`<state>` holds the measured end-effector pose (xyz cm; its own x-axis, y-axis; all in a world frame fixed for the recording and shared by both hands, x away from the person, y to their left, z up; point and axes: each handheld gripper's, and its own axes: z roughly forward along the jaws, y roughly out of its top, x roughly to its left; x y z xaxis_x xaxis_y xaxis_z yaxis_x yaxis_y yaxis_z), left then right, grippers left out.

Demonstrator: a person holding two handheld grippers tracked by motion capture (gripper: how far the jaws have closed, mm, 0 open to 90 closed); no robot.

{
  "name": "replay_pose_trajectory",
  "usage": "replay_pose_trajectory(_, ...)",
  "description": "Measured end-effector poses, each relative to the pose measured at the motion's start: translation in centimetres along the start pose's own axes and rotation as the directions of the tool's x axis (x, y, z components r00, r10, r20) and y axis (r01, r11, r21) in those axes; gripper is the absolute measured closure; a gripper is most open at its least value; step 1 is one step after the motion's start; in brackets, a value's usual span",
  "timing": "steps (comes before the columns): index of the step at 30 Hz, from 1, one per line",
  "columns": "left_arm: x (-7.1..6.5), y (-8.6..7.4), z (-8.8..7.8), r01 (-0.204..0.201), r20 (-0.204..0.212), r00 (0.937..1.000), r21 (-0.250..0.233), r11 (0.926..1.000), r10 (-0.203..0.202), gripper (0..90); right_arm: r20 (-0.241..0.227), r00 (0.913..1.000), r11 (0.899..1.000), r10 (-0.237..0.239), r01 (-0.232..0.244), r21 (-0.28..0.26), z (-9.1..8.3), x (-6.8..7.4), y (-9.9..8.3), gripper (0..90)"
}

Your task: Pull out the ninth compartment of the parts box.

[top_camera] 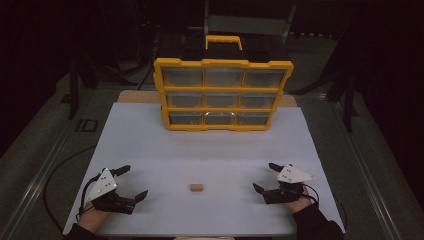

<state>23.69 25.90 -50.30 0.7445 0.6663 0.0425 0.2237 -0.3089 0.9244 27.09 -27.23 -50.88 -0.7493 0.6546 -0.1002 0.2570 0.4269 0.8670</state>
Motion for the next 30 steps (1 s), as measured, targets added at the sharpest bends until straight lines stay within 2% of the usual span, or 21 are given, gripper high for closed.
replay_pose_trajectory(6, -0.1, 0.1, 0.2, -0.009, 0.003, 1.0, 0.002, 1.0, 0.009, 0.0, -0.013, 0.9999, 1.0, -0.004, 0.004, 0.018, 0.2, 0.2, 0.0, 7.4)
replay_pose_trajectory(12, -0.1, 0.2, 0.3, -0.004, 0.003, 1.0, -0.002, 1.0, 0.004, 0.0, -0.027, 0.9996, 1.0, 0.003, -0.003, -0.002, -0.1, 0.2, 0.0, 7.3)
replay_pose_trajectory(16, -0.2, 0.2, 0.3, -0.009, 0.004, 0.9999, 0.004, 0.9999, 0.009, 0.0, -0.034, 0.9994, 1.0, -0.011, 0.011, 0.01, 0.0, 0.4, 0.0, 7.3)
replay_pose_trajectory(20, -0.2, 0.1, 0.3, -0.011, 0.012, 0.9999, 0.007, 0.9999, 0.011, 0.0, -0.017, 0.9988, 0.999, -0.046, 0.046, 0.012, -0.2, 0.8, 0.2, 7.3)
replay_pose_trajectory(30, -0.2, 0.1, 0.2, -0.011, 0.024, 0.9997, -0.003, 0.9999, 0.011, 0.0, -0.032, 0.9966, 0.997, -0.076, 0.077, 0.03, -0.3, 1.3, 1.1, 7.4)
